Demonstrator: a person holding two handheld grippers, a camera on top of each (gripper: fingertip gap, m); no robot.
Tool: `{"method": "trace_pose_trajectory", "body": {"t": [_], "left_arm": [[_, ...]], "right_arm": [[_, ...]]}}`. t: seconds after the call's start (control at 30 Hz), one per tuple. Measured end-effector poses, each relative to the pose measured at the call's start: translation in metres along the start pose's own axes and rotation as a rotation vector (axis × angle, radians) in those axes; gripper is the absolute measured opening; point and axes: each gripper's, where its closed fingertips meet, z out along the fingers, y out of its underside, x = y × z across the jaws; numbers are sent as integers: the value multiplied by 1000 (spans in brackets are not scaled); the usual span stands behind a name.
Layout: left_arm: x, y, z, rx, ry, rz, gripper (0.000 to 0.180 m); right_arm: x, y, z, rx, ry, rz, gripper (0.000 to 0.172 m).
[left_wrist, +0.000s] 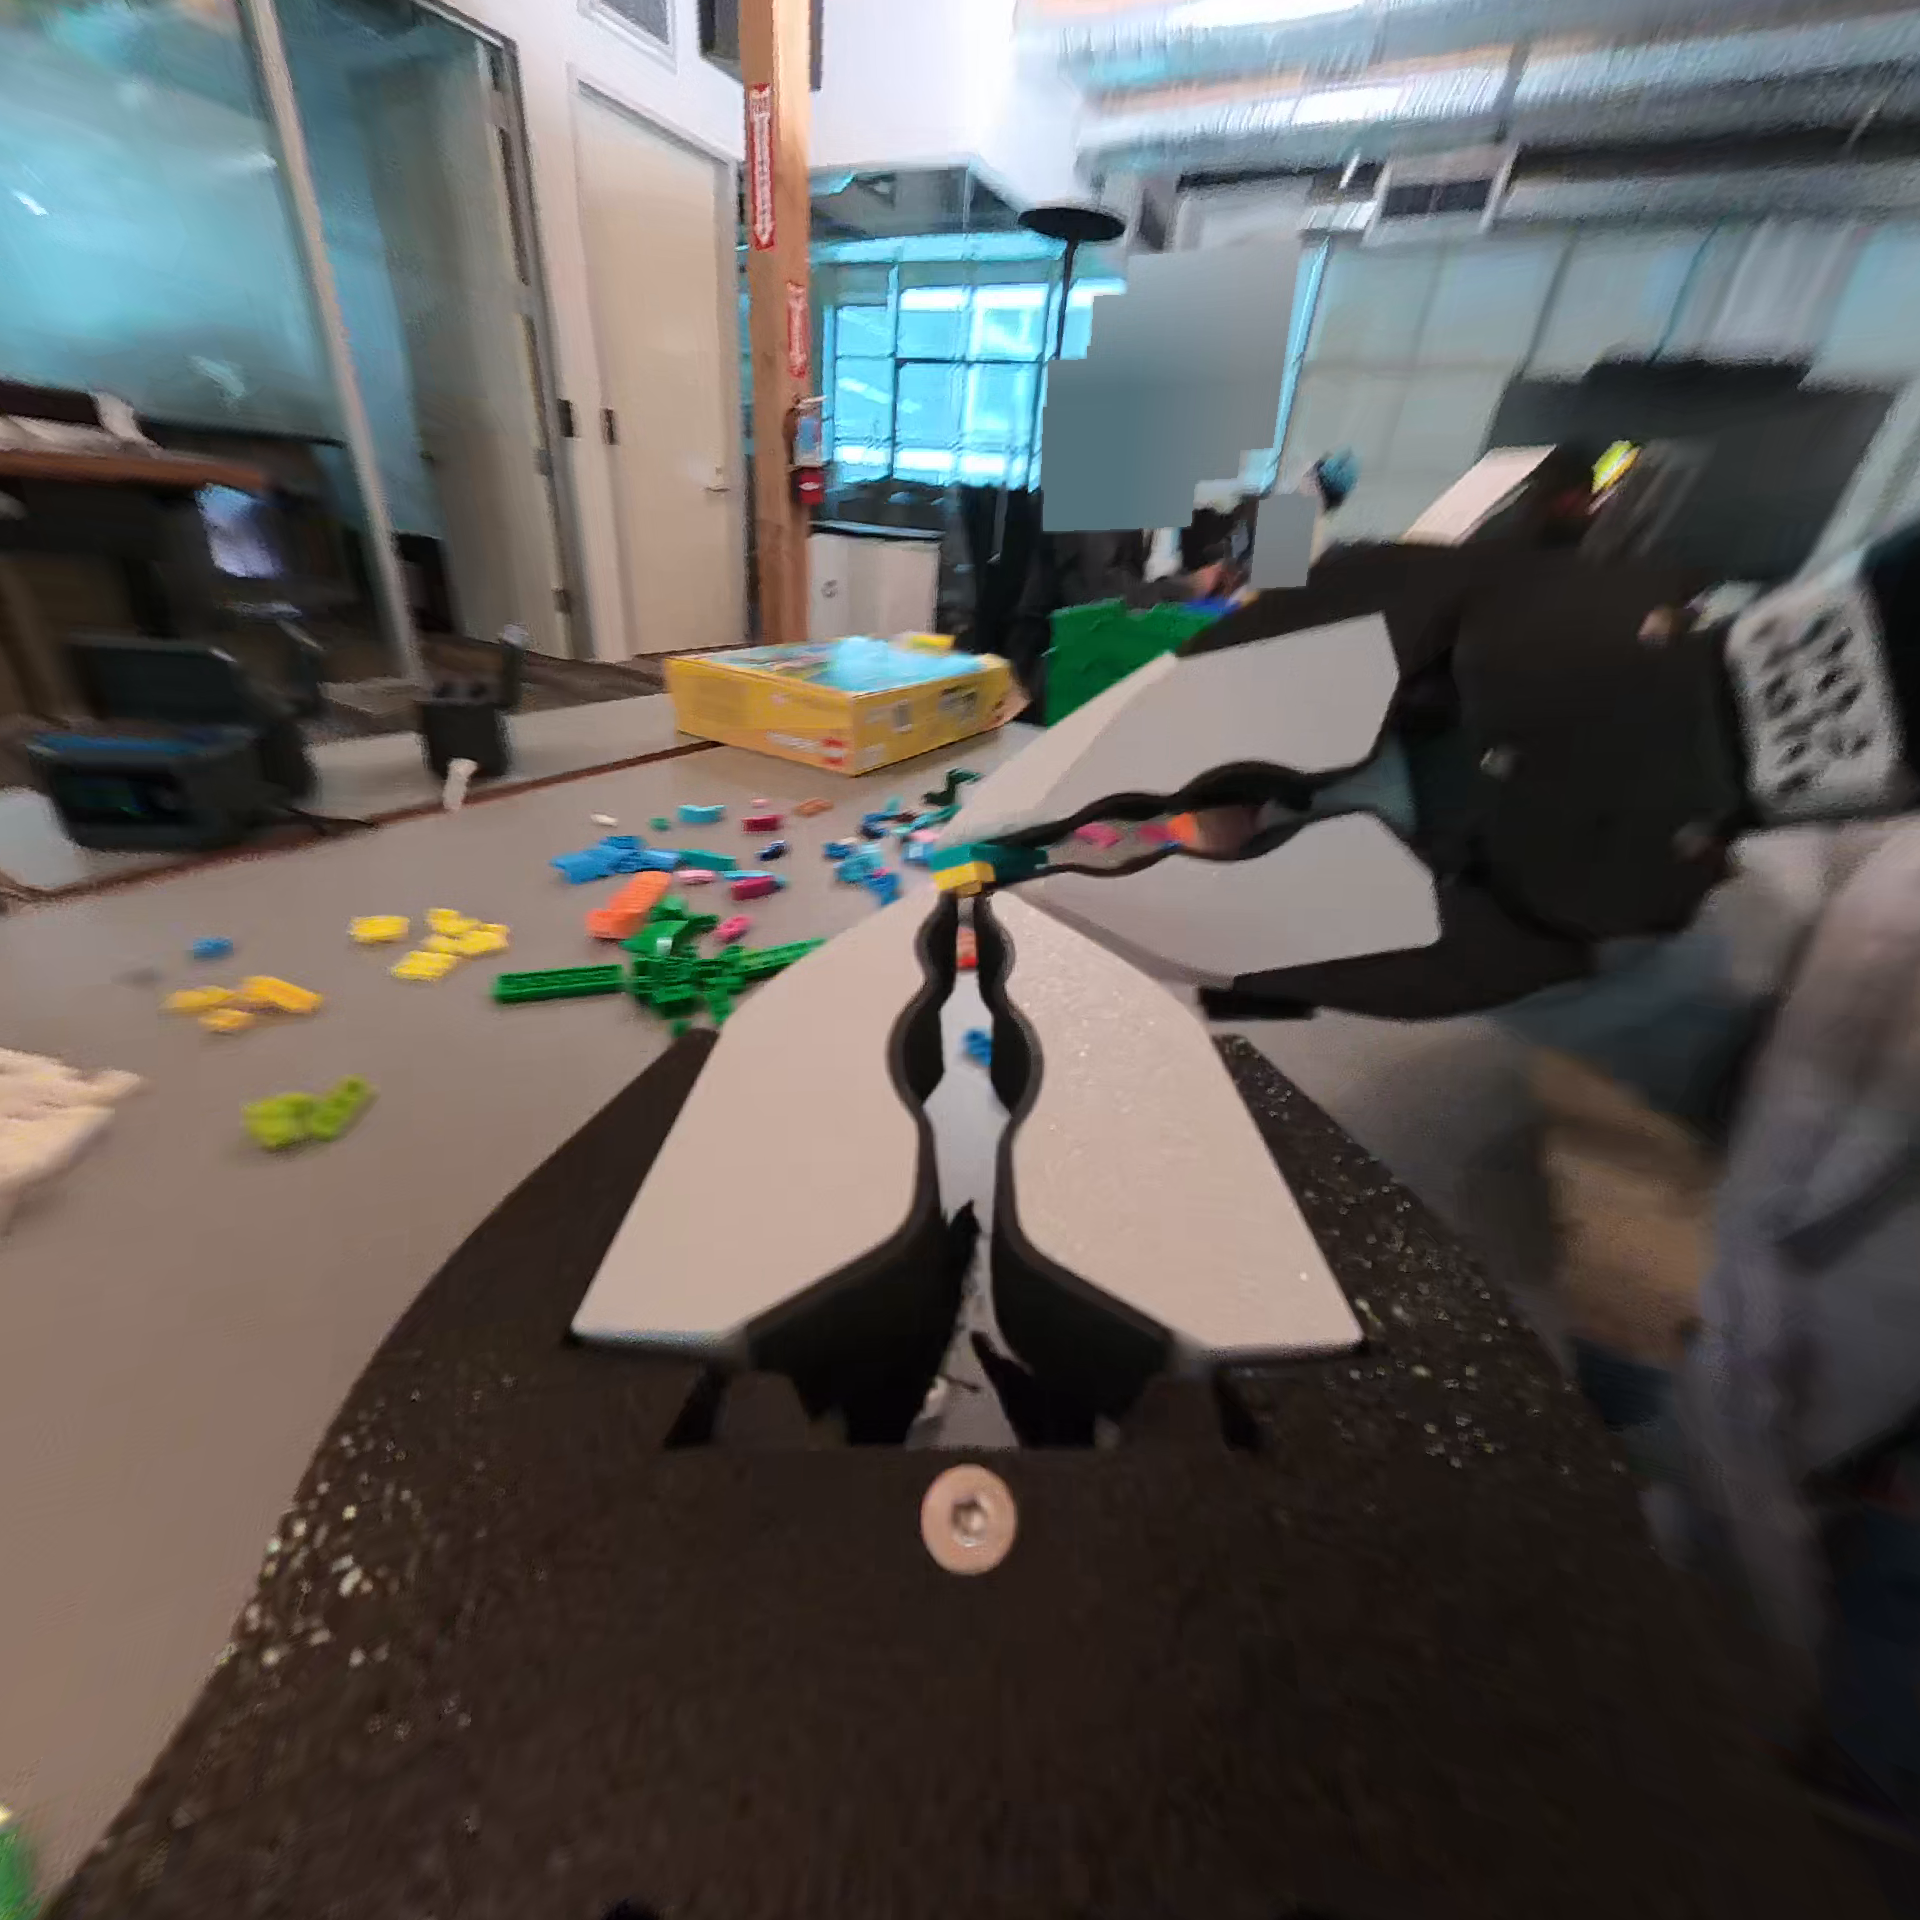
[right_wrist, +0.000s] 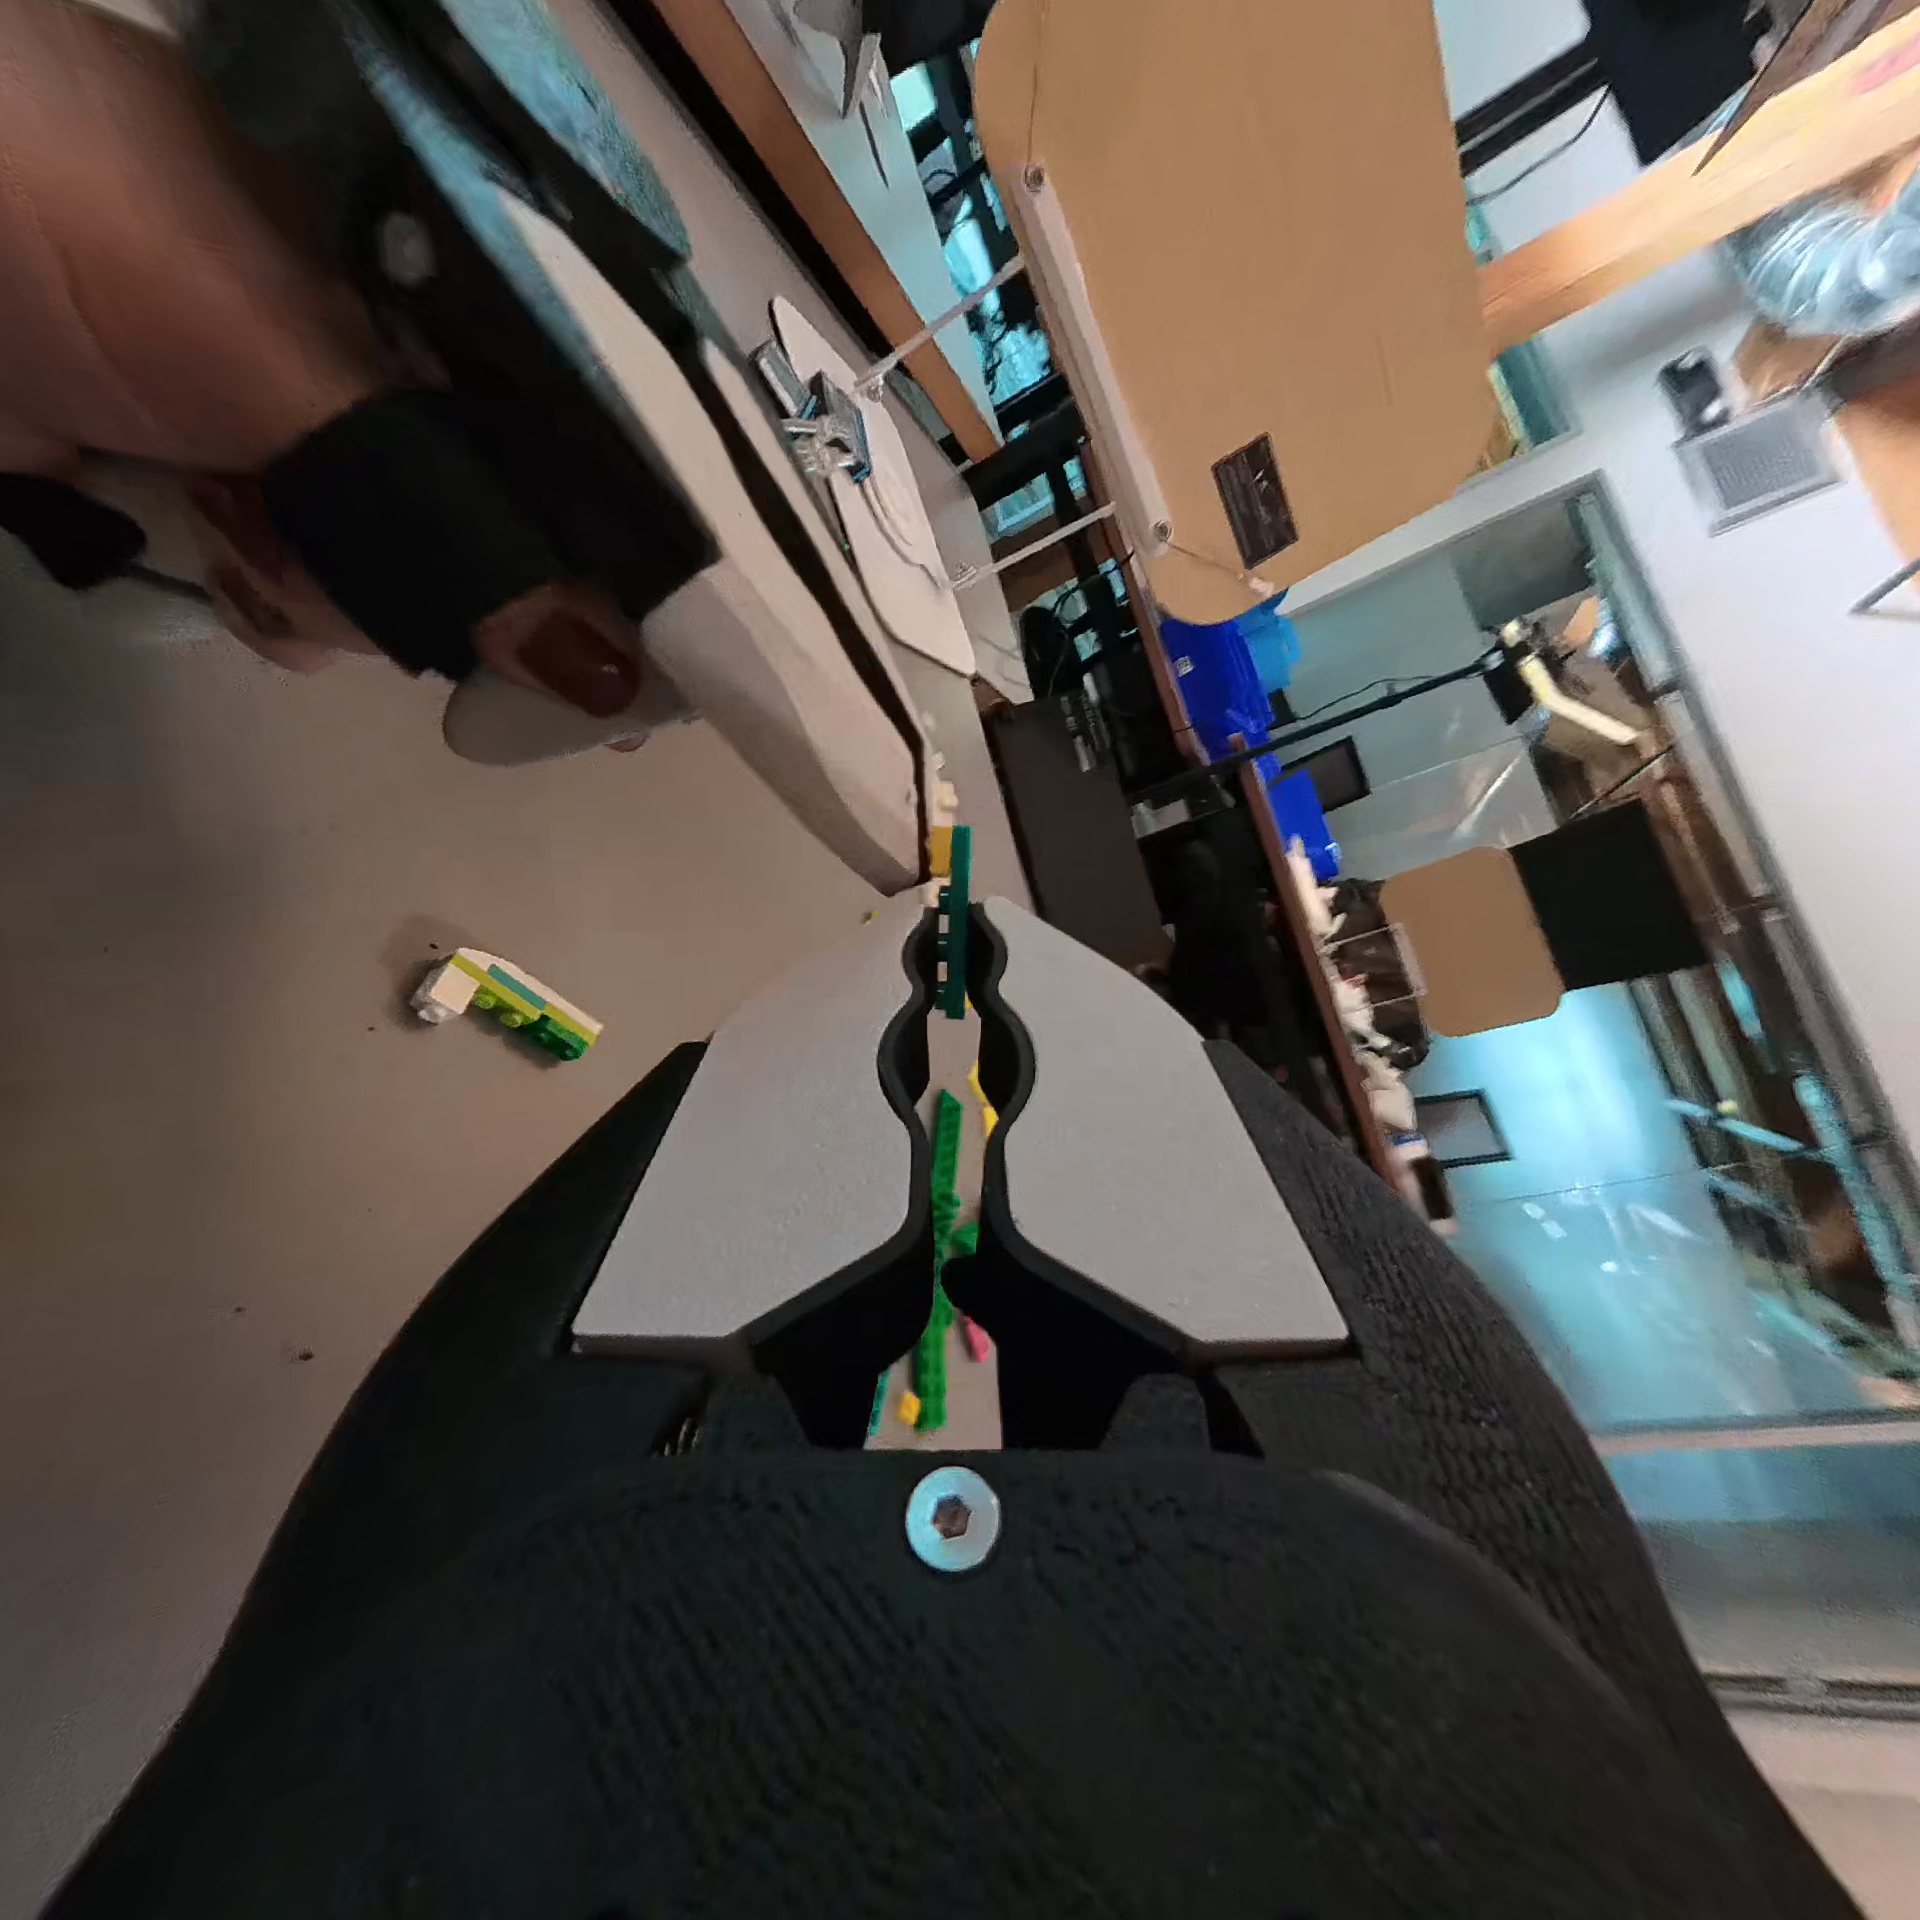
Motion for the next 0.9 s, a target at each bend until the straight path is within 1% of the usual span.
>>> {"method": "trace_pose_trajectory", "body": {"t": [0.13,0.27,0.3,0.37,0.43,0.53,0.6,0.7,0.83,0.87,0.9], "left_arm": [[-3,5,0,-85,-127,353,10],[-7,8,-2,-143,-219,644,9],[-9,10,-3,-163,-244,748,10],[-11,10,-6,-184,-299,964,21],[-8,16,-5,-210,-287,1122,22],[-3,24,-4,-235,-268,1275,21],[-1,28,-4,-251,-252,1341,22],[2,34,-3,-261,-229,1435,15],[1,41,-3,-294,-222,1533,17],[1,40,-3,-289,-228,1553,10],[2,41,-3,-296,-224,1562,10]], "right_arm": [[-5,4,2,-39,-86,150,3],[-11,6,2,-86,-178,267,3],[-15,7,1,-102,-221,312,3],[-26,11,0,-149,-341,425,3],[-34,15,-2,-189,-450,552,3],[-42,16,-4,-221,-578,701,3],[-46,18,-5,-235,-619,737,3],[-50,21,-6,-260,-654,739,3],[-54,22,-7,-292,-704,730,3],[-56,23,-8,-300,-720,724,3],[-57,23,-9,-308,-730,714,3]]}}
